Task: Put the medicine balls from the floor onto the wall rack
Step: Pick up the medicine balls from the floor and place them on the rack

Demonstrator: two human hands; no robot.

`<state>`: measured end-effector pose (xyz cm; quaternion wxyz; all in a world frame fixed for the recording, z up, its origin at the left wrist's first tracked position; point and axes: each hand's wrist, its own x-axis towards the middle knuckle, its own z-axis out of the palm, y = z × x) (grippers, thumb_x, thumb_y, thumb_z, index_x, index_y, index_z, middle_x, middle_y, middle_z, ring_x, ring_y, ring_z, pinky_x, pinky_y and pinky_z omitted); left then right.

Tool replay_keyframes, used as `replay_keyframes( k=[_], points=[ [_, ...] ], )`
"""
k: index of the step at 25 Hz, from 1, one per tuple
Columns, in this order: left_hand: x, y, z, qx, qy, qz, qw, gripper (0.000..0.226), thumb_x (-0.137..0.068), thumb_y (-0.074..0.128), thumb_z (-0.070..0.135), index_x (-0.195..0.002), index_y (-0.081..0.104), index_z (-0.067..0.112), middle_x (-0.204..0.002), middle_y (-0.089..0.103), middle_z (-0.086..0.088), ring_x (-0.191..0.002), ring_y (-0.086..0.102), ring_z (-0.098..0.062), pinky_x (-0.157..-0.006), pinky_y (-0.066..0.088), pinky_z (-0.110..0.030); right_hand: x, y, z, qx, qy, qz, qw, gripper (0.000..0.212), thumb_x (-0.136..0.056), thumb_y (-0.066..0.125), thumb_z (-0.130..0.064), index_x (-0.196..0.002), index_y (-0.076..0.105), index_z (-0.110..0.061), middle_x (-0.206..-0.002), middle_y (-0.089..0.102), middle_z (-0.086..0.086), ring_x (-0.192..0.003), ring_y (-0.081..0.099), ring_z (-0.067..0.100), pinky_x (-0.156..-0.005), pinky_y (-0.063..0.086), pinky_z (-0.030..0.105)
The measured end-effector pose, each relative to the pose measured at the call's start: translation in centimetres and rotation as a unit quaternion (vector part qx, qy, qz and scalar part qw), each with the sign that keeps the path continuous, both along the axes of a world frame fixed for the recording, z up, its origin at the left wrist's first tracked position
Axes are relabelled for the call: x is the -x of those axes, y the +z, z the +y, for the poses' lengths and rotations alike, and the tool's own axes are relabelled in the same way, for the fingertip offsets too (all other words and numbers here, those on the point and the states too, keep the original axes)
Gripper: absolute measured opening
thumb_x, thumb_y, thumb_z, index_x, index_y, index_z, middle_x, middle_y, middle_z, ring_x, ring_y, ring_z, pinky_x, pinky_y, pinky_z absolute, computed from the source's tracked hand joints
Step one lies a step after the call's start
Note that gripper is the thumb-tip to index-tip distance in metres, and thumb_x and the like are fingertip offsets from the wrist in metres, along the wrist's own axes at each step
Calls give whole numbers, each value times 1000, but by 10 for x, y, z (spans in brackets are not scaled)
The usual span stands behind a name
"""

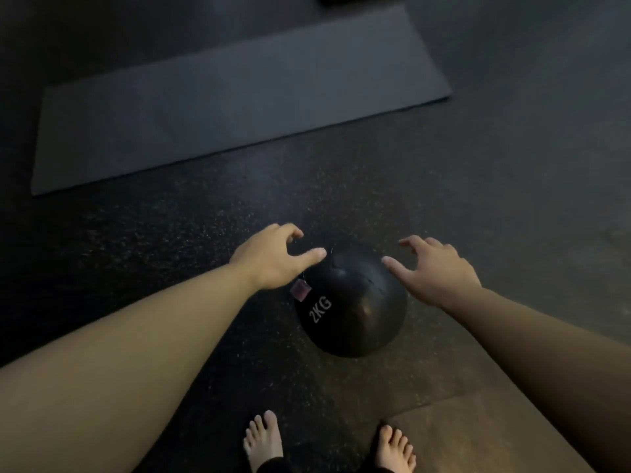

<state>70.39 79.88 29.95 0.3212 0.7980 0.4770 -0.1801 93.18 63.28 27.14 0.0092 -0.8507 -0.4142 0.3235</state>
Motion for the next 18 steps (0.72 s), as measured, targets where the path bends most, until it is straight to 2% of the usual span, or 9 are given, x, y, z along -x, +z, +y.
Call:
replay_keyframes(
  k=[4,8,10,11,13,14,15,16,18],
  points=[
    [15,-151,-14,28,30,-11,999,95,-83,57,89,-161,42,37,-164,43,3,-148,49,-27,-114,48,-53,6,-133,-23,15,-61,45,997,98,-80,39,-94,-160,33,-39,-161,42,9,-143,46,40,-109,47,59],
    [1,-233,-7,75,107,-71,989,110,-77,56,94,-166,36,33,-170,38,-4,-151,48,-31,-119,45,-52,3,-201,-22,-19,-109,77,991,118,-64,35,-106,-164,18,-46,-167,32,9,-148,41,41,-116,41,58],
    [-5,-251,-5,116,153,-101,976,133,-56,50,109,-166,37,34,-168,42,-4,-142,56,-34,-112,53,-56,2,-217,-19,-54,-135,114,983,119,-66,41,-104,-166,13,-45,-170,28,8,-153,35,36,-121,35,51],
    [-7,-257,-4,134,173,-108,970,140,-49,48,112,-166,36,36,-166,45,-4,-137,60,-36,-103,58,-56,2,-221,-17,-68,-147,137,977,119,-68,45,-101,-167,11,-44,-171,26,8,-155,33,33,-121,31,48],
    [-8,-263,-3,177,218,-116,953,138,-50,57,108,-167,32,39,-163,51,-10,-133,63,-42,-85,61,-48,4,-224,-15,-88,-163,172,968,124,-66,50,-100,-168,8,-43,-173,24,7,-157,29,30,-121,29,44],
    [-7,-266,-3,200,243,-120,942,142,-46,62,107,-167,30,42,-161,55,-14,-134,62,-45,-86,60,-47,6,-226,-15,-96,-170,181,964,128,-61,50,-101,-168,7,-43,-173,23,5,-157,28,29,-121,28,43],
    [-6,-269,-3,216,263,-128,932,149,-36,65,108,-167,30,45,-158,58,-14,-135,62,-44,-94,59,-51,8,-227,-15,-103,-178,186,961,132,-56,49,-102,-167,8,-44,-173,23,4,-157,28,28,-121,28,44],
    [-4,-272,-4,222,277,-137,925,155,-28,66,108,-166,33,46,-156,60,-10,-134,63,-40,-103,56,-56,12,-228,-15,-112,-187,187,958,135,-52,47,-105,-167,9,-45,-173,24,3,-157,27,28,-122,27,46],
    [-5,-274,-9,218,293,-160,917,152,-25,68,107,-161,42,45,-154,61,0,-134,62,-31,-113,51,-58,23,-228,-17,-132,-218,176,951,140,-44,44,-111,-165,15,-48,-170,26,2,-156,28,29,-125,28,51]
  ],
)
